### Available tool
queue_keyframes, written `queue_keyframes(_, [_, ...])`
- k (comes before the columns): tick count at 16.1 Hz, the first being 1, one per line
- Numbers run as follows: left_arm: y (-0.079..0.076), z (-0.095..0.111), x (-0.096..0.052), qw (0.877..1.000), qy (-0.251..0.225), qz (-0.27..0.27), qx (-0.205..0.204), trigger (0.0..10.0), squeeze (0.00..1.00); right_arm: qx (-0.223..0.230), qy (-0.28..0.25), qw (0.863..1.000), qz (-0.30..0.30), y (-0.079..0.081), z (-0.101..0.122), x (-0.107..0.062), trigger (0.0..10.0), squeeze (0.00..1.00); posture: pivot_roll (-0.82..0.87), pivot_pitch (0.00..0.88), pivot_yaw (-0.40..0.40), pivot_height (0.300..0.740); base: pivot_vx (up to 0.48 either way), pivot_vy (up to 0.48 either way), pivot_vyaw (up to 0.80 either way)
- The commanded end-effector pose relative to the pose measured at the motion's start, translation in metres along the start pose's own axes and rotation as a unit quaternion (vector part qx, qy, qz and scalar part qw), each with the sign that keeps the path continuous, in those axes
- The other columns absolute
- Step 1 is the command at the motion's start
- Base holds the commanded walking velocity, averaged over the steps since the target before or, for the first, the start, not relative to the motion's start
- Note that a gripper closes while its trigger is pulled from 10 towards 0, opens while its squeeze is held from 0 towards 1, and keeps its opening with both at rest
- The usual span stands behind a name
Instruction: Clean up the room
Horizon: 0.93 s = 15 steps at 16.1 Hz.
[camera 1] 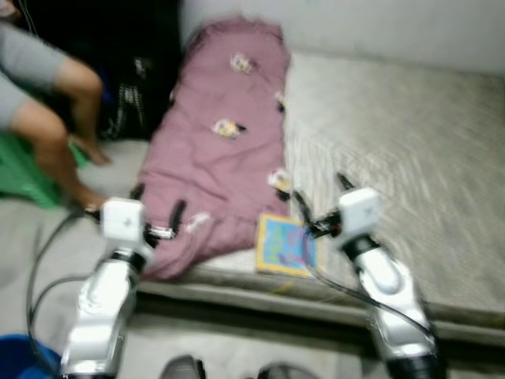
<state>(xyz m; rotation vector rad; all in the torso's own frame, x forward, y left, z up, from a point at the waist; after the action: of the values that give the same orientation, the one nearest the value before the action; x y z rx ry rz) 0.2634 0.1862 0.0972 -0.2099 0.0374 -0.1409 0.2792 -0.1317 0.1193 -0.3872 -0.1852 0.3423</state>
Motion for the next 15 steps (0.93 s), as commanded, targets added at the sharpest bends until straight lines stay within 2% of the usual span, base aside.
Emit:
queue_keyframes(1, [-0.0062,0.0,0.0023,1.0,0.0,-0.012,-0.004,10.0,0.0,-0.01,0.006,1.0,-0.009,-0.0096,-0.0033,-0.0026,10.0,0.0,-0.03,0.066,-0.047,0.74,0.0,-0.48,0.0])
queue_keyframes(4, [-0.0069,0.0002,0.0031,1.0,-0.002,-0.012,-0.004,10.0,0.0,-0.012,0.006,1.0,-0.009,-0.0104,-0.0035,-0.0023,10.0,0.0,-0.03,0.063,-0.049,0.74,0.0,-0.411,0.0])
queue_keyframes(8, [-0.0058,0.0012,0.0034,1.0,-0.009,-0.007,-0.008,10.0,0.0,-0.018,0.004,1.0,-0.004,-0.0084,-0.0036,-0.0028,10.0,0.0,-0.03,0.064,-0.05,0.74,0.0,0.0,0.0])
queue_keyframes(13, [-0.01,0.0022,0.0025,1.0,-0.012,-0.028,-0.008,10.0,0.0,-0.017,0.006,1.0,-0.006,-0.0089,-0.0049,-0.0039,10.0,0.0,-0.03,0.069,-0.048,0.74,0.0,0.0,0.0])
queue_keyframes(15, [-0.0104,0.0025,0.0021,0.999,-0.013,-0.031,-0.007,10.0,0.0,-0.018,0.006,1.0,-0.006,-0.0088,-0.0047,-0.0043,10.0,0.0,-0.03,0.071,-0.048,0.74,0.253,0.0,0.0])
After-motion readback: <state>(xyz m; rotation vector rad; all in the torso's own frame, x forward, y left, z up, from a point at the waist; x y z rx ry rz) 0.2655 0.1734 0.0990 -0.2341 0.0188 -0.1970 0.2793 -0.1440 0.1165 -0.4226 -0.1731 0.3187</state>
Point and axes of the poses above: a point about 5 cm out from each wrist's last joint towards the gripper, its own x axis pointing out of the wrist towards the gripper, its own z axis along the axis of the wrist's last joint, y = z × x, the point moved 1 cm from there along x, pointing out of the wrist towards the gripper, and after that the axes turned 13 degrees about -x, right-handed, at the moved point
